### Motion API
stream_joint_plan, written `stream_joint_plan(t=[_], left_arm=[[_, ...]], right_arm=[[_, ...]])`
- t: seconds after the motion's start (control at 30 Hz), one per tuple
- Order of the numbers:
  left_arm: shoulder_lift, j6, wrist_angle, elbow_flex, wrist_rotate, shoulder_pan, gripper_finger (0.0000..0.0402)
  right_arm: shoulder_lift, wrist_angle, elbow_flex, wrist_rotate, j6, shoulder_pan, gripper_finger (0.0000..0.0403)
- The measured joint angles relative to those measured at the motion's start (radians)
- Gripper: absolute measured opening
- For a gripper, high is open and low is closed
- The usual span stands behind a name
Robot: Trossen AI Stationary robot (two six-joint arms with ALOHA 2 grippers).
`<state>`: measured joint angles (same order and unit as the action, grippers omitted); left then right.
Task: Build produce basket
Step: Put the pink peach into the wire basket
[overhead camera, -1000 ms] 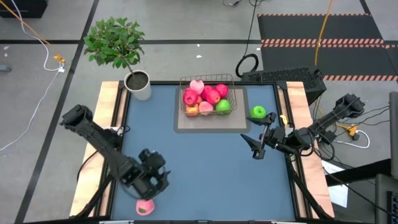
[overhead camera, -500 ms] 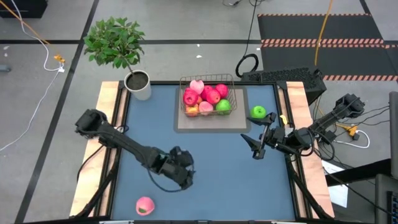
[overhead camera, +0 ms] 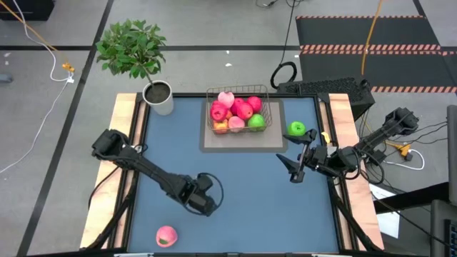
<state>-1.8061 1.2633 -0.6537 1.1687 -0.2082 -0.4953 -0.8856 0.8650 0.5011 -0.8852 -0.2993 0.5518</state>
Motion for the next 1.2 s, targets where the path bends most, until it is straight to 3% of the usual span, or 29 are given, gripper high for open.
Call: stream_joint_plan(t=[0.77,0.83,1.0,1.2], left_arm=[[0.0,0.06,-0.089,0.0,0.079,-0.009,0.0333],[0.0,0.069,-0.096,0.0,0.163,-0.004,0.0331],[0.001,0.146,-0.142,0.0,0.518,-0.017,0.0324],[0.002,0.195,-0.138,0.001,0.647,-0.14,0.0315]], right_arm=[[0.0,0.0,0.0,0.001,-0.001,0.0,0.032],[0.0,-0.001,0.0,0.001,-0.002,0.0,0.032],[0.0,-0.001,0.0,0.0,-0.004,0.0,0.032],[0.0,-0.001,0.0,0.0,-0.004,0.0,0.032]])
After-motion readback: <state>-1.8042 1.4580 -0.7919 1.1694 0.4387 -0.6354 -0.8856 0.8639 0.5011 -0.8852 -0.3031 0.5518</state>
